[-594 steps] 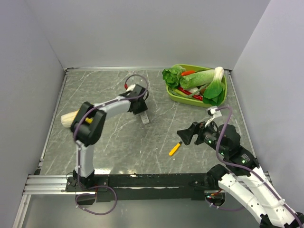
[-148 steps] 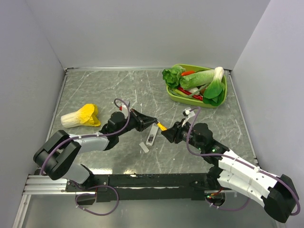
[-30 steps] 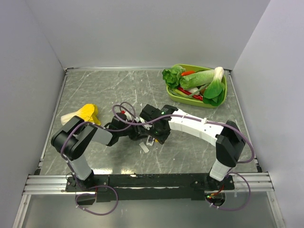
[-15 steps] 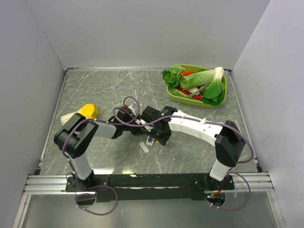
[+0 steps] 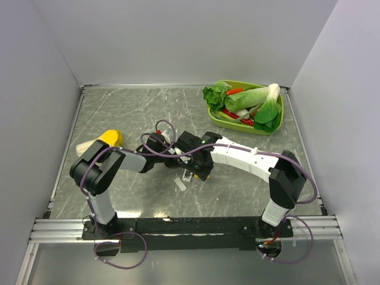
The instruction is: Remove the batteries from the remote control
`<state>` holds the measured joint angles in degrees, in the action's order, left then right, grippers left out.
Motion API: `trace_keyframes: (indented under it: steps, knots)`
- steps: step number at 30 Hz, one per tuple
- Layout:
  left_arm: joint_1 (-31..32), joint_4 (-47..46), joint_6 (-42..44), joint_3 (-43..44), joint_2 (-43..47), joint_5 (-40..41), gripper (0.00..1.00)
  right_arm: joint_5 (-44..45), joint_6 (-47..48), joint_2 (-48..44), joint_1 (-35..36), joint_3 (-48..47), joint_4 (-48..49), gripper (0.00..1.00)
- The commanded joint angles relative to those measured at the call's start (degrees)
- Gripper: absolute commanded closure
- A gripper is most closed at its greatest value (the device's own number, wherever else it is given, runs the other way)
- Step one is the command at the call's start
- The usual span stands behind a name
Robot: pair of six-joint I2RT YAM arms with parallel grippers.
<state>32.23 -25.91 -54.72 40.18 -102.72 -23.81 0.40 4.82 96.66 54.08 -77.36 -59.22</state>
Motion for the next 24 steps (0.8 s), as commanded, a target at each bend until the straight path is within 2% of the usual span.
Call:
trace_keyframes:
  steps: [1,12,24]
  knots:
    - [0.3,0.6,0.5,-1.5,-1.5,0.3,0.74,1.1,1.2,1.7,-0.8,-1.5,13.4,1.00]
    - [0.3,0.2,-0.1,-2.6,-2.2,0.4,0.79,0.7,-0.5,-3.9,-1.5,10.4,21.3,1.00]
    - [0.5,-1.1,-1.6,-4.4,-1.4,0.7,0.80,1.5,-0.3,-5.0,-1.6,10.3,22.0,1.00]
